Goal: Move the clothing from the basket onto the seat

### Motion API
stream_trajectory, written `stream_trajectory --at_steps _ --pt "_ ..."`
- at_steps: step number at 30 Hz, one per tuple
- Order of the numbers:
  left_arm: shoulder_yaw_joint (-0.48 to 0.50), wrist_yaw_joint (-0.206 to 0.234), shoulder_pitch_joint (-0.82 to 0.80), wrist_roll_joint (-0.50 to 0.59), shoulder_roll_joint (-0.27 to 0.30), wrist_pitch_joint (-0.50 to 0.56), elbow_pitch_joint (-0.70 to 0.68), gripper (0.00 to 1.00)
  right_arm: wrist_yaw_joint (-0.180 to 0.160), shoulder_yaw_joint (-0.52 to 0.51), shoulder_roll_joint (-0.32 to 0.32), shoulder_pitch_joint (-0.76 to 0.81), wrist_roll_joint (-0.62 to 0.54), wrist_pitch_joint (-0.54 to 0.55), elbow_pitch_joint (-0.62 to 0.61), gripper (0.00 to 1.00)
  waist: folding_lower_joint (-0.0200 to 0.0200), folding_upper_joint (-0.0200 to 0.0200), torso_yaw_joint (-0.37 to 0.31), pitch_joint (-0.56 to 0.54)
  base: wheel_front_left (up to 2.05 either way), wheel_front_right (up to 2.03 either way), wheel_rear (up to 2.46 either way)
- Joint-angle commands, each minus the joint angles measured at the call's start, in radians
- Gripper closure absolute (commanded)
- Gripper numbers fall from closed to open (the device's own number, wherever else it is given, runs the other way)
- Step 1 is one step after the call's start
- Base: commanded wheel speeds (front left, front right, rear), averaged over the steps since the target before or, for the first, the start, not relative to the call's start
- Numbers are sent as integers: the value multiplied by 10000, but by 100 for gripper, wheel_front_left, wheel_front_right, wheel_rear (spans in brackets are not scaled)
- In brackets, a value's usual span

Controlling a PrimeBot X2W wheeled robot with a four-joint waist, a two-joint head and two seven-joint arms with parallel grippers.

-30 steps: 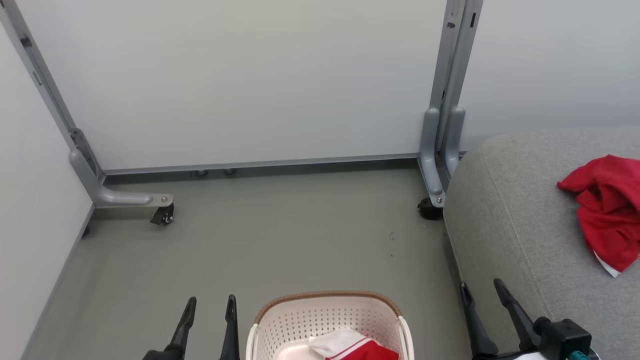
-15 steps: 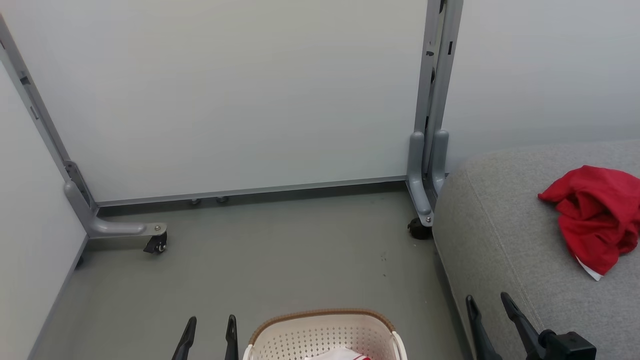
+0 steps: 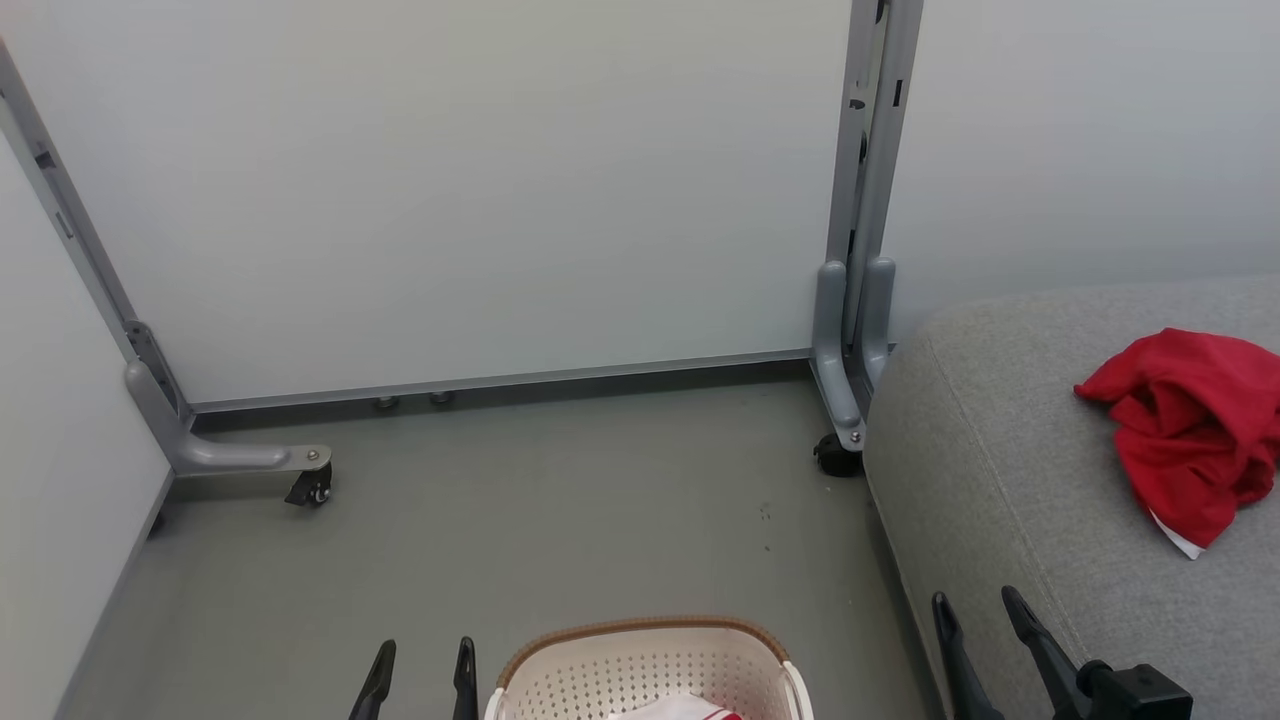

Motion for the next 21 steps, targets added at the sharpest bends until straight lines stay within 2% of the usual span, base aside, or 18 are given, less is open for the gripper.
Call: stream_trajectory --at_steps 1,21 --pt "-9 -3 24 80 16 10 30 0 -10 13 -25 111 4 -30 23 0 1 0 9 -4 0 0 0" --pt "-61 1 35 91 16 10 169 0 -10 347 -91 -128 124 -30 85 0 1 0 -201 42 0 0 0"
